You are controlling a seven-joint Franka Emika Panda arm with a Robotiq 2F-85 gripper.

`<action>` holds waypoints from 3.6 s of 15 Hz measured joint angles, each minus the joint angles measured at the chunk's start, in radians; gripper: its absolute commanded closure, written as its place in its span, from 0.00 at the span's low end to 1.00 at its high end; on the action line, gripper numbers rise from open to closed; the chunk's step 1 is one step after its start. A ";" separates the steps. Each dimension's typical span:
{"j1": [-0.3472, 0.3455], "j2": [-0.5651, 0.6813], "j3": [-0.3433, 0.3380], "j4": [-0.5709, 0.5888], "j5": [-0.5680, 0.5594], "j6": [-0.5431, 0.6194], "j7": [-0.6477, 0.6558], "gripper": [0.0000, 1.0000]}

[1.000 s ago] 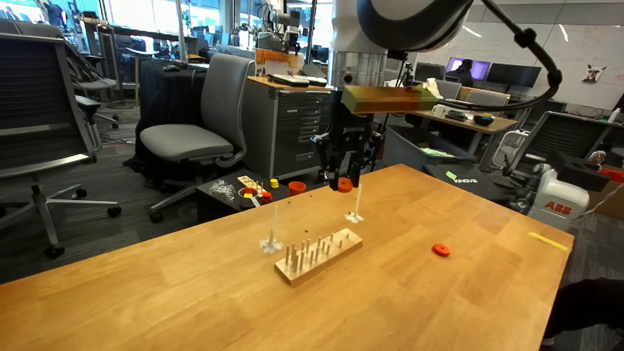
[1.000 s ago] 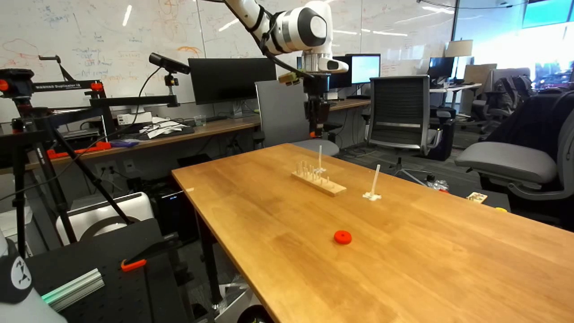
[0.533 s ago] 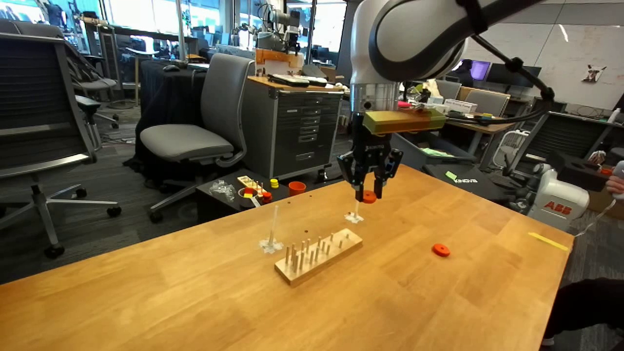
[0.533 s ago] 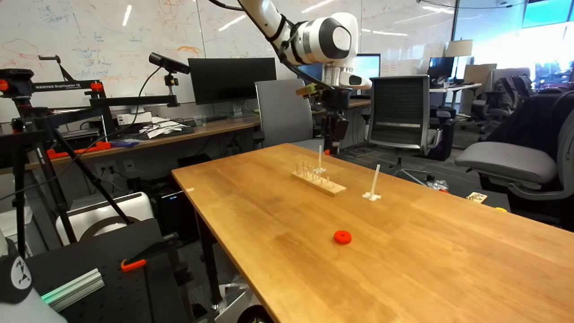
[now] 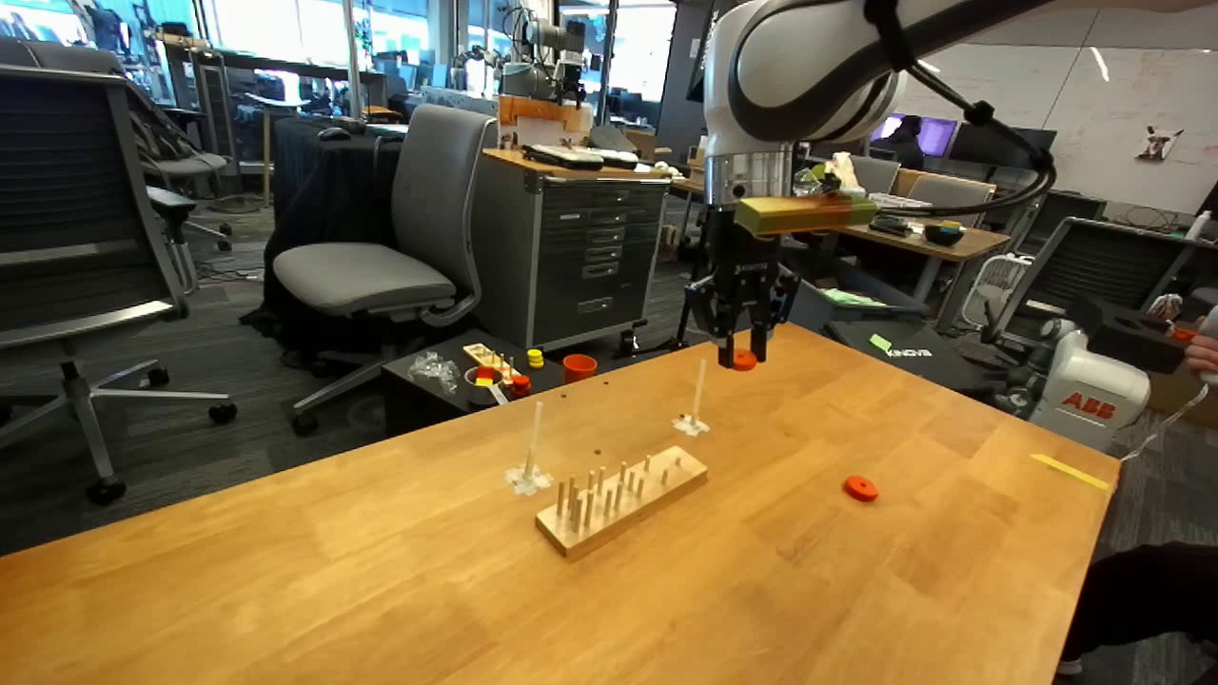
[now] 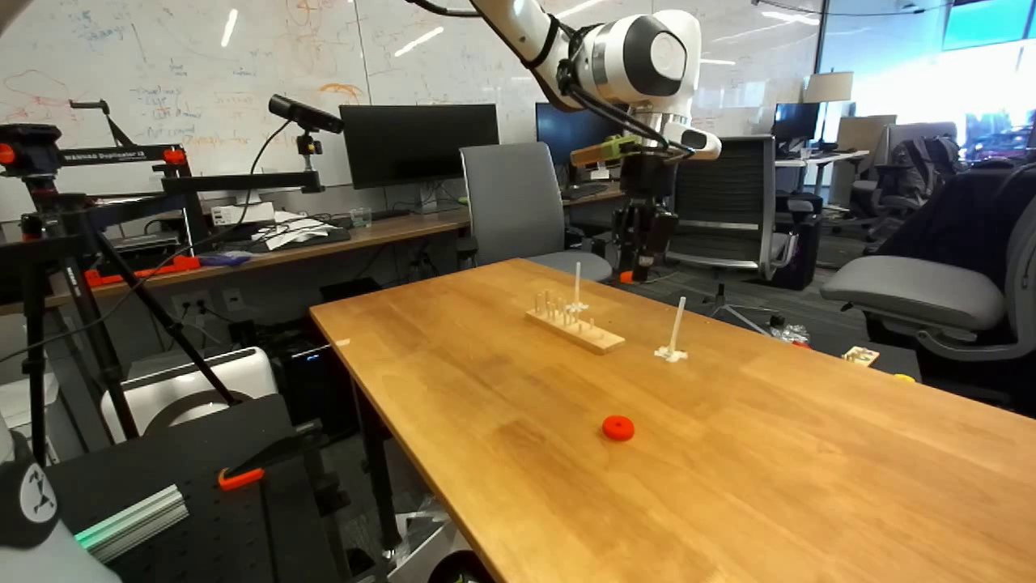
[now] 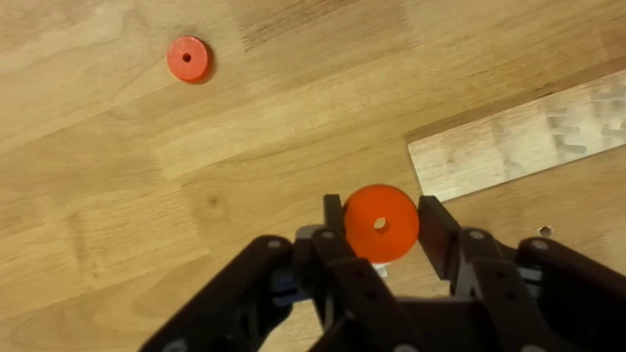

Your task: Put the left orange object on the wooden board

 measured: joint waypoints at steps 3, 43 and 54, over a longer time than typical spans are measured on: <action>-0.005 0.025 0.000 0.083 0.000 -0.076 -0.046 0.83; 0.076 0.276 0.013 0.532 0.025 -0.322 -0.115 0.83; 0.176 0.213 0.028 0.038 0.027 0.082 -0.036 0.83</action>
